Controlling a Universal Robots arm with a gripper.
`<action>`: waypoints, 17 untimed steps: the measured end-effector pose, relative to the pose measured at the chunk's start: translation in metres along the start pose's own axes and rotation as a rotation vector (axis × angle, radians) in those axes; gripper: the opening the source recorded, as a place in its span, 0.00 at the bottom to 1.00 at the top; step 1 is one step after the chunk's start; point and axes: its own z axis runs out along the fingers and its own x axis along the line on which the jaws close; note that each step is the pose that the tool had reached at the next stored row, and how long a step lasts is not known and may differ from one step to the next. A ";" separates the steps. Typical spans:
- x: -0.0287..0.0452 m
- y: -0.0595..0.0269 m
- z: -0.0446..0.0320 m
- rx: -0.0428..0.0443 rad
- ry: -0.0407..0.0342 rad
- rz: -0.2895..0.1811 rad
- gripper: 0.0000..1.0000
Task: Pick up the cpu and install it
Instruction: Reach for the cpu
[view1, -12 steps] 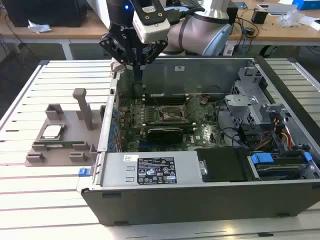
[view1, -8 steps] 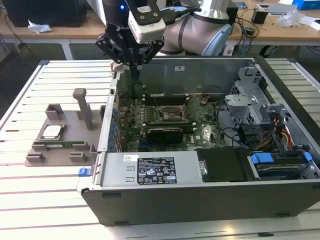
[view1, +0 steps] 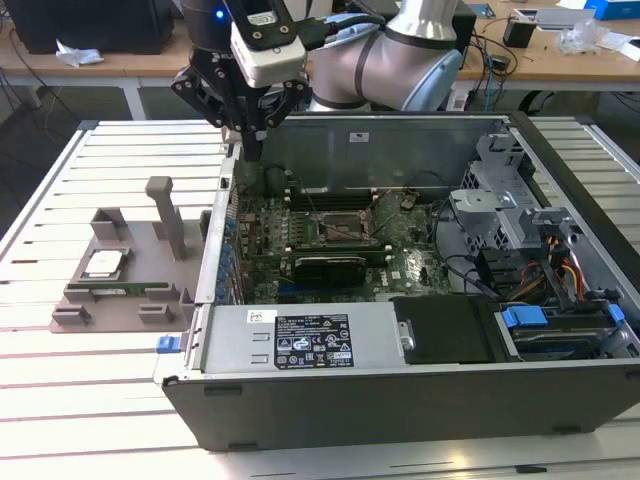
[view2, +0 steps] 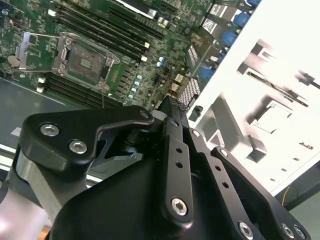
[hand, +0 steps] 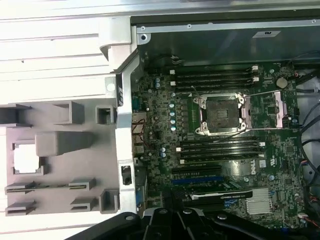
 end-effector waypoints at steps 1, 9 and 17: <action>0.0018 -0.0002 0.0000 -0.0001 0.0000 0.000 0.11; 0.0267 -0.0020 -0.0006 -0.0001 0.0000 0.000 0.11; 0.0490 -0.0037 -0.0011 0.0000 0.0000 0.000 0.11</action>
